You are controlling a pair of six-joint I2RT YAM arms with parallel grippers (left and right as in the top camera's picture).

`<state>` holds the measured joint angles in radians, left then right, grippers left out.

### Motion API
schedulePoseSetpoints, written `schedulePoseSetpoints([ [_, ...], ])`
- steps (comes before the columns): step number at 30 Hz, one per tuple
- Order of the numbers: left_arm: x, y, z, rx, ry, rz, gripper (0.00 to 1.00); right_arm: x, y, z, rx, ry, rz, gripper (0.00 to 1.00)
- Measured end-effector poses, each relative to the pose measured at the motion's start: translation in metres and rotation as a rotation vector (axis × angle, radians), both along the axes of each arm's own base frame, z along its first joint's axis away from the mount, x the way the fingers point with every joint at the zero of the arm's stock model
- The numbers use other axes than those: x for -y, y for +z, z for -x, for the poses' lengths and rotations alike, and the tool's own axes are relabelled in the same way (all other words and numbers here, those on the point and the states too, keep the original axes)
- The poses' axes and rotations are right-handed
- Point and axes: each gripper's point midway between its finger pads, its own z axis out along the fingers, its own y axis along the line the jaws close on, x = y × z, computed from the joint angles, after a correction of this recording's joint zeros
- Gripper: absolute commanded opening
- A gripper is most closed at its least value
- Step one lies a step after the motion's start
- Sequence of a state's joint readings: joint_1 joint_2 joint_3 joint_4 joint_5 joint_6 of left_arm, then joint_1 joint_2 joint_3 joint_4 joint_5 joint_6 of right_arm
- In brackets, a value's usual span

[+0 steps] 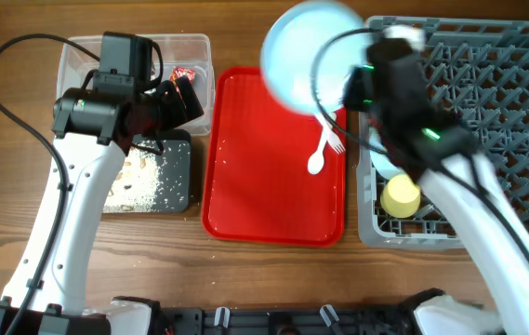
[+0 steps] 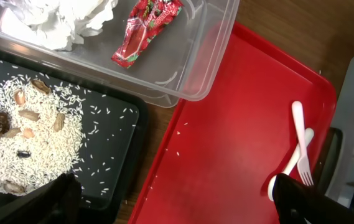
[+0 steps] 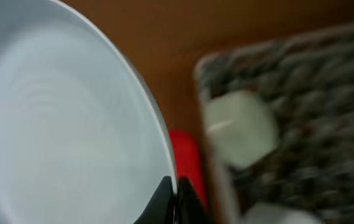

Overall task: Sort waste into correct bins and load items into the dishwasher rack
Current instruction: 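Stand the light-blue plate upright in the rack and release it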

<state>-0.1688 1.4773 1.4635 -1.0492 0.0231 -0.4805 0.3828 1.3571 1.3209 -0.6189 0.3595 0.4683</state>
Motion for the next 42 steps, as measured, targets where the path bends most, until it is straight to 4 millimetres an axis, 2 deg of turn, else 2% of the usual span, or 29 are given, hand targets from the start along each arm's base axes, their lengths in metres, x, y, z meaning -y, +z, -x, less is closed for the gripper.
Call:
schedulePoseSetpoints([
  [1, 0.0, 0.0, 0.0, 0.0, 0.0, 0.0, 1.0, 0.013, 0.016, 0.007, 0.041, -0.036, 0.031, 0.04],
  [3, 0.0, 0.0, 0.0, 0.0, 0.0, 0.0, 1.0, 0.052, 0.05, 0.026, 0.129, -0.17, 0.128, 0.04],
  [4, 0.0, 0.0, 0.0, 0.0, 0.0, 0.0, 1.0, 0.062, 0.057, 0.03, 0.146, -0.204, 0.154, 0.04],
  [5, 0.0, 0.0, 0.0, 0.0, 0.0, 0.0, 1.0, 0.08, 0.068, 0.037, 0.171, -0.273, 0.21, 0.04],
  [8, 0.0, 0.0, 0.0, 0.0, 0.0, 0.0, 1.0, 0.124, 0.081, 0.051, 0.161, -0.425, 0.4, 0.04],
  [10, 0.0, 0.0, 0.0, 0.0, 0.0, 0.0, 1.0, 0.139, 0.08, 0.051, 0.126, -0.462, 0.485, 0.04],
  [13, 0.0, 0.0, 0.0, -0.001, 0.0, 0.0, 1.0, 0.164, 0.072, 0.04, 0.041, -0.495, 0.63, 0.04],
  [15, 0.0, 0.0, 0.0, -0.001, 0.0, 0.0, 1.0, 0.18, 0.06, 0.027, -0.039, -0.494, 0.731, 0.04],
  [18, 0.0, 0.0, 0.0, -0.002, 0.0, 0.0, 1.0, 0.192, 0.041, 0.007, -0.141, -0.453, 0.848, 0.04],
  [24, 0.0, 0.0, 0.0, -0.001, 0.0, 0.0, 1.0, 0.207, 0.002, -0.028, -0.28, -0.371, 0.989, 0.04],
  [31, 0.0, 0.0, 0.0, -0.002, 0.0, 0.0, 1.0, 0.21, -0.038, -0.045, -0.38, -0.261, 1.023, 0.06],
  [32, 0.0, 0.0, 0.0, -0.002, 0.0, 0.0, 1.0, 0.208, -0.044, -0.048, -0.389, -0.242, 1.021, 0.24],
  [33, 0.0, 0.0, 0.0, -0.002, 0.0, 0.0, 1.0, 0.206, -0.051, -0.051, -0.397, -0.22, 1.017, 0.57],
  [34, 0.0, 0.0, 0.0, -0.002, 0.0, 0.0, 1.0, 0.204, -0.056, -0.054, -0.401, -0.2, 1.012, 0.99],
  [37, 0.0, 0.0, 0.0, -0.002, 0.0, 0.0, 1.0, 0.196, -0.071, -0.062, -0.395, -0.13, 0.974, 1.0],
  [42, 0.0, 0.0, 0.0, -0.002, 0.0, 0.0, 1.0, 0.187, -0.077, -0.066, -0.359, -0.111, 0.9, 1.0],
])
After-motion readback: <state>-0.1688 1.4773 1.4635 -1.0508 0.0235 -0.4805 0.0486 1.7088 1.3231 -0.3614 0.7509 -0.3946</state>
